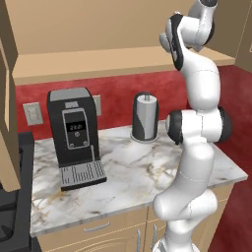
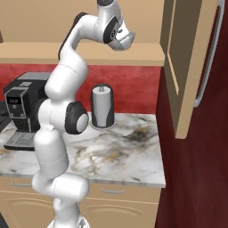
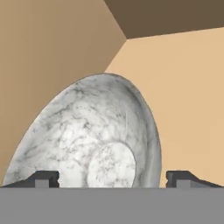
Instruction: Take the smaller bowl and place it next to the appetizer plate on the dining counter , and place the larger bowl next to the plate with cooked food.
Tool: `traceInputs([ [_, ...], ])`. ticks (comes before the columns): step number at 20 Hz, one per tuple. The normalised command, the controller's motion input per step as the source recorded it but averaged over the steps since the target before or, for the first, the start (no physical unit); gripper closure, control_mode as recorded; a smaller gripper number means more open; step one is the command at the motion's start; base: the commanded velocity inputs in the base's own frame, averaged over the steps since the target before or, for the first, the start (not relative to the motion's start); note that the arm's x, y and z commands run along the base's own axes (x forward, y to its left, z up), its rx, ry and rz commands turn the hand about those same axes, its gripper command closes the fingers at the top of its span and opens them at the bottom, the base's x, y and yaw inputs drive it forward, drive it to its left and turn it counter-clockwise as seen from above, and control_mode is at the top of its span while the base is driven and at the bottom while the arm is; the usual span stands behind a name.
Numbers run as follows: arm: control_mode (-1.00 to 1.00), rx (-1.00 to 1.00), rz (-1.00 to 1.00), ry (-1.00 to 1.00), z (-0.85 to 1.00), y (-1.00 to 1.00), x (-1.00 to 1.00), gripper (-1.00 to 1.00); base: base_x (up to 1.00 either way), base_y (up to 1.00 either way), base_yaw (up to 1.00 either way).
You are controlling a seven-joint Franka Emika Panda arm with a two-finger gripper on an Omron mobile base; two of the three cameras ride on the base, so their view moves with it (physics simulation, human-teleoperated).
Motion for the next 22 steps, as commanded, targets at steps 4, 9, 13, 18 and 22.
traceInputs([
  [4,-1.0,0.0,0.0,0.23,-0.29,0.0,0.0,1.0,0.0,0.0,0.0],
  [9,-1.0,0.0,0.0,0.19,-0.2,0.0,0.04,1.0,0.0,0.0,0.0],
  [13,-1.0,0.0,0.0,0.16,-0.24,0.02,-0.15,1.0,0.0,0.0,0.0],
  [18,-1.0,0.0,0.01,0.03,-0.22,0.43,-0.96,1.0,0.0,0.0,0.0],
  [22,-1.0,0.0,0.01,0.15,-0.06,0.49,-1.0,1.0,0.0,0.0,0.0],
])
